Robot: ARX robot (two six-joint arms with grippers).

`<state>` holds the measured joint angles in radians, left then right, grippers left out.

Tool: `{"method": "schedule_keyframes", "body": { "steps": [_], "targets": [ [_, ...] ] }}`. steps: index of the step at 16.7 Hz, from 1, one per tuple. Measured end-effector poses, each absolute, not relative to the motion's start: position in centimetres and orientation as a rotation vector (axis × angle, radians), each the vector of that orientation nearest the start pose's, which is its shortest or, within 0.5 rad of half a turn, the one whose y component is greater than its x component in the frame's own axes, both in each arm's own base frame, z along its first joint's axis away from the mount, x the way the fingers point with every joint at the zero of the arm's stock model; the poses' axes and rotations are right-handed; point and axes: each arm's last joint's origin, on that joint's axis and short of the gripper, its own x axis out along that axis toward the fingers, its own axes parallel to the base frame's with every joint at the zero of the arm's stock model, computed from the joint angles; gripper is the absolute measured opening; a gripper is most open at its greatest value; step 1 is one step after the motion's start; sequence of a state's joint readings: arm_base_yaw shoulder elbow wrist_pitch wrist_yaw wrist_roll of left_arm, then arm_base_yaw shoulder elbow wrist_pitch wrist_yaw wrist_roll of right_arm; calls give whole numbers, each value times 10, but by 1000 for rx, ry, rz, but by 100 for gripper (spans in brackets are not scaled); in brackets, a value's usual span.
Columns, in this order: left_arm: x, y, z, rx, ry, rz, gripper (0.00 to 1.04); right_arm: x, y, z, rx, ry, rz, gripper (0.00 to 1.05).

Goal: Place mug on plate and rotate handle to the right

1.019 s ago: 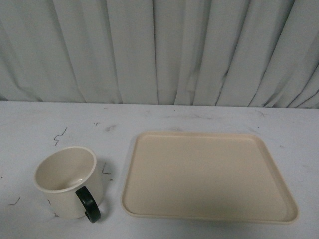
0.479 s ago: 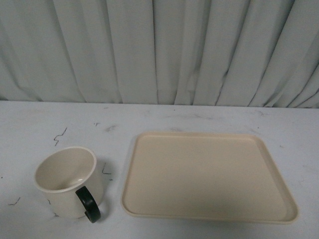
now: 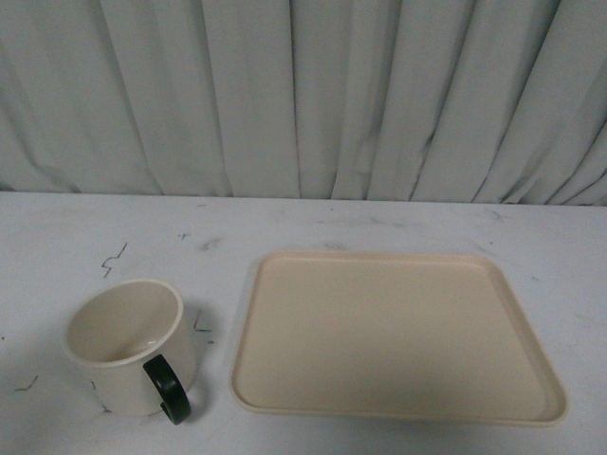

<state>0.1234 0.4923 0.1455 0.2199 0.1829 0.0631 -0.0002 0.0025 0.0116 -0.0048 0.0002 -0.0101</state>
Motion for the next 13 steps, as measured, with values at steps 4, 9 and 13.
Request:
{"method": "schedule_keyframes", "body": {
  "steps": [4, 9, 13],
  "targets": [
    [179, 17, 198, 85, 302, -116, 98, 97, 0, 167, -10, -4, 0, 98],
    [239, 12, 171, 135, 583, -162, 98, 97, 0, 167, -10, -4, 0, 98],
    [271, 14, 141, 171, 714, -163, 98, 97, 0, 167, -10, -4, 0, 98]
  ]
}}
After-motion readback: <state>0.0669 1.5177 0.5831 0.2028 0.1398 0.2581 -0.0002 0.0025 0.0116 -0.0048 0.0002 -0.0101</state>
